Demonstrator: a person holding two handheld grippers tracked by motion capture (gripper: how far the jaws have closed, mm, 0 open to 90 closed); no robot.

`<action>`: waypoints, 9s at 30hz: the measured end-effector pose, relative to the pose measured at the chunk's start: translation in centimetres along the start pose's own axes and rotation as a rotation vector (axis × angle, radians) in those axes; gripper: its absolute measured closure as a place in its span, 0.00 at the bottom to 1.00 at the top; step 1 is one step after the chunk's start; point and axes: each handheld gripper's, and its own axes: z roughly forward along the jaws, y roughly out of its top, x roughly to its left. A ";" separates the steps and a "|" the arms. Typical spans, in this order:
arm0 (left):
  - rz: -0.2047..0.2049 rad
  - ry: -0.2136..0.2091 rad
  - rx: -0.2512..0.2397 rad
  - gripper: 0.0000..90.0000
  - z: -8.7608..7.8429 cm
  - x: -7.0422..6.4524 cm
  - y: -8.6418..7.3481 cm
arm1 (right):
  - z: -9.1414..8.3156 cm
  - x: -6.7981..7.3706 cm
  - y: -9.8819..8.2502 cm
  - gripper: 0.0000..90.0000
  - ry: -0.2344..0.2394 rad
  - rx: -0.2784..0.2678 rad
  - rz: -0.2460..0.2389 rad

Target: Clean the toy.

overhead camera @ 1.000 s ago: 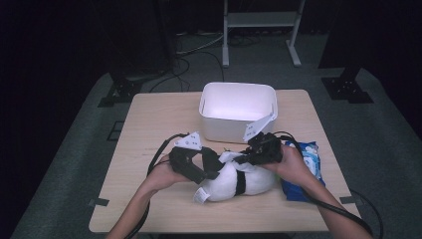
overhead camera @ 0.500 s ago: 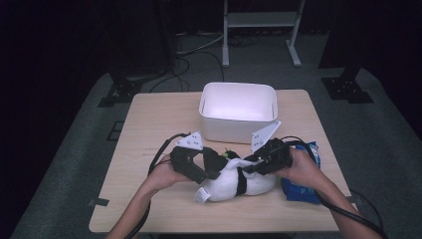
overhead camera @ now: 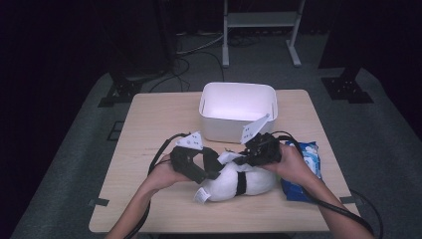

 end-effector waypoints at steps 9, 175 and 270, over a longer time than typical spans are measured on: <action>0.009 -0.008 -0.024 0.11 -0.4 -0.2 0.4 | -0.1 -0.8 -2.5 0.92 -0.019 0.012 0.053; -0.184 0.024 -0.049 0.17 -0.7 1.3 -3.0 | 5.1 1.4 3.4 0.93 0.098 -0.089 0.005; -0.178 -0.034 -0.006 0.24 -0.4 1.1 -3.7 | 1.3 -4.7 -3.2 0.56 0.063 -0.032 0.269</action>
